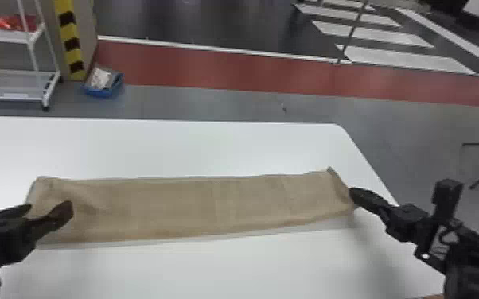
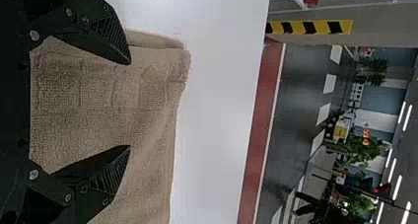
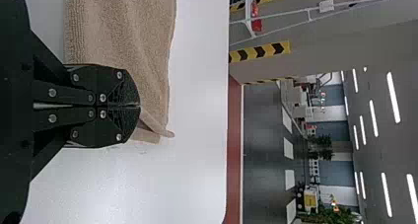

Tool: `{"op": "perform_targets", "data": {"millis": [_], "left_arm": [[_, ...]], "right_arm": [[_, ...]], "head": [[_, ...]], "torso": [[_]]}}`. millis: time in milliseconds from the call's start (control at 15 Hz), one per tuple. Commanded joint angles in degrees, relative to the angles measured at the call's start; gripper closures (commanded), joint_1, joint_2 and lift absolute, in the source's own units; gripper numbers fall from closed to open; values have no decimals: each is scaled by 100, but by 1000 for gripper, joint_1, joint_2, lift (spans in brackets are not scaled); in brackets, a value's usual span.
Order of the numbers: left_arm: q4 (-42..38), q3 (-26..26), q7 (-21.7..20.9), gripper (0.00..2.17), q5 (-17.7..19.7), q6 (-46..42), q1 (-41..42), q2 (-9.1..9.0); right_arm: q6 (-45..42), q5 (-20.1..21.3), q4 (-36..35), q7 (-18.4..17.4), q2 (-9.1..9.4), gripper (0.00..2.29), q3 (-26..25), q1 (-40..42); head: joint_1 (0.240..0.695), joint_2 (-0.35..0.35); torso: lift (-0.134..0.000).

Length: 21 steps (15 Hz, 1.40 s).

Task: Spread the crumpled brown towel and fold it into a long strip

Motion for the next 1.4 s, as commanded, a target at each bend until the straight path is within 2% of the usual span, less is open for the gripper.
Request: {"op": "perform_targets", "data": {"millis": [0, 400, 467, 533, 600, 667, 800, 867, 1000, 1133, 1200, 1333], "left_arm": [[-90, 146, 1, 336, 0, -3, 25, 19], [-187, 357, -26, 336, 0, -73, 60, 10], [-222, 357, -26, 333, 0, -73, 86, 10], [-275, 357, -26, 333, 8, -73, 86, 10], [-275, 357, -26, 333, 26, -73, 86, 2], [-301, 366, -8, 319, 52, -73, 86, 2], [-301, 366, 10, 130, 96, -3, 7, 2], [-292, 357, 10, 103, 175, 121, -99, 10], [-283, 313, 18, 103, 149, 472, -318, 37], [-257, 225, 1, 103, 79, 1070, -582, 63], [-248, 137, -17, 103, -36, 1492, -740, 72], [-231, 76, -26, 103, -229, 1896, -907, 46]], "right_arm": [[-119, 4, 87, -27, 3, 1190, 37, -11], [-330, 21, 246, -80, 3, 1190, 64, -46], [-382, 21, 281, -89, 3, 1133, 64, -55], [-453, -14, 281, -89, 21, 515, 46, -55], [-453, -14, 272, -89, 30, 12, 2, -55], [-453, -75, 237, -89, 30, -1, -24, -55], [-418, -137, 202, -97, 21, 29, -77, -73], [-295, -111, 131, -106, 12, 56, -94, -152], [356, 21, 52, -97, -128, 66, -94, -406], [866, 364, 52, -36, -348, 66, -15, -802], [1200, 663, 70, 61, -419, 66, 64, -1013], [1622, 1129, 96, 421, -436, 70, 169, -1321]], "head": [[695, -250], [695, -213], [695, -212], [695, -212], [695, -212], [695, -212], [695, -217], [695, -220], [695, -224], [695, -235], [695, -242], [695, -252]], "torso": [[-124], [-124], [-124], [-124], [-124], [-124], [-124], [-124], [-124], [-124], [-124], [-124]]}}
